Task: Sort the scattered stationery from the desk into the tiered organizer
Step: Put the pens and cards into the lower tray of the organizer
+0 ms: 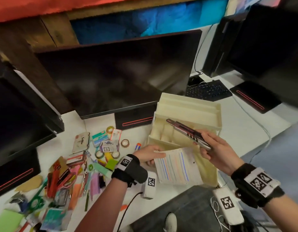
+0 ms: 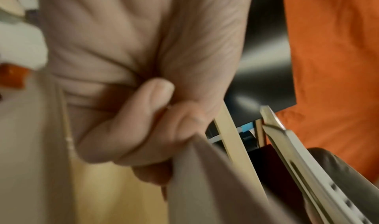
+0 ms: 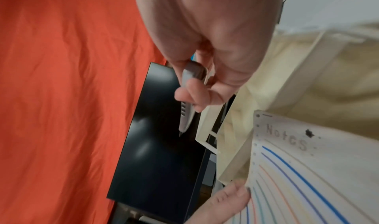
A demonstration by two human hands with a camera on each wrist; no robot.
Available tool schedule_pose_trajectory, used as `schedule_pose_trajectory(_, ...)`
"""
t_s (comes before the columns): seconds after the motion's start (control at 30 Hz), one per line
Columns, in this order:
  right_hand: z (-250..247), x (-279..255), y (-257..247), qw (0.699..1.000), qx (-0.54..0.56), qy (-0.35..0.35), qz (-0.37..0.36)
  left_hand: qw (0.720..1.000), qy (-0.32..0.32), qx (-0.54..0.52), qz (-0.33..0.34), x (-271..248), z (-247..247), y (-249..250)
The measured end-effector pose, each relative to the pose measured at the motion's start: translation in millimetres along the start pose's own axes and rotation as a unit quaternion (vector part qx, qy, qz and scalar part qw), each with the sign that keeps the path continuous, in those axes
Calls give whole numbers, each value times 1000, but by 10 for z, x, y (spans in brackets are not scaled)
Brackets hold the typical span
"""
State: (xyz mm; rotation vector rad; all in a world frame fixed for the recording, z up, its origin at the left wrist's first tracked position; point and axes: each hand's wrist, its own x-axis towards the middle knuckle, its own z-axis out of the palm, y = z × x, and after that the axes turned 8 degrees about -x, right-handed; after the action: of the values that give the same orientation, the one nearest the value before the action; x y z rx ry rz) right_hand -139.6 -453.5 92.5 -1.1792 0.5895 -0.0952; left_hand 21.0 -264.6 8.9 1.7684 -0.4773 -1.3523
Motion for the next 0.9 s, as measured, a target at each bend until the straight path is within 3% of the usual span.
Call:
schedule_pose_trajectory(0.1, -182, -118, 95, 999, 33, -22, 34, 990, -60, -115, -57, 194, 43, 56)
schedule_pose_trajectory(0.2, -336, -219, 223, 991, 91, -42, 86, 982, -95, -129, -97, 319, 104, 89)
schedule_pose_trajectory(0.33, -443, -335, 386, 986, 114, -42, 117, 993, -36, -32, -110, 364, 194, 210)
schedule_pose_trajectory(0.43, -467, -385, 479, 984, 118, -29, 128, 996, 17, 19, -80, 389, 253, 208)
schedule_pose_trajectory(0.6, -532, -340, 653, 974, 152, 10, 167, 991, 116, -39, -46, 406, 312, 155)
schedule_pose_trajectory(0.73, -488, -250, 725, 966, 167, 32, 195, 989, 114, -71, -64, 329, 292, 187)
schedule_pose_trajectory(0.8, -483, -223, 733, 966, 167, 39, 194, 987, 139, 71, -46, 245, 314, 217)
schedule_pose_trajectory(0.9, -500, -207, 748, 968, 167, 40, 184, 953, 136, 268, -29, 142, 477, 238)
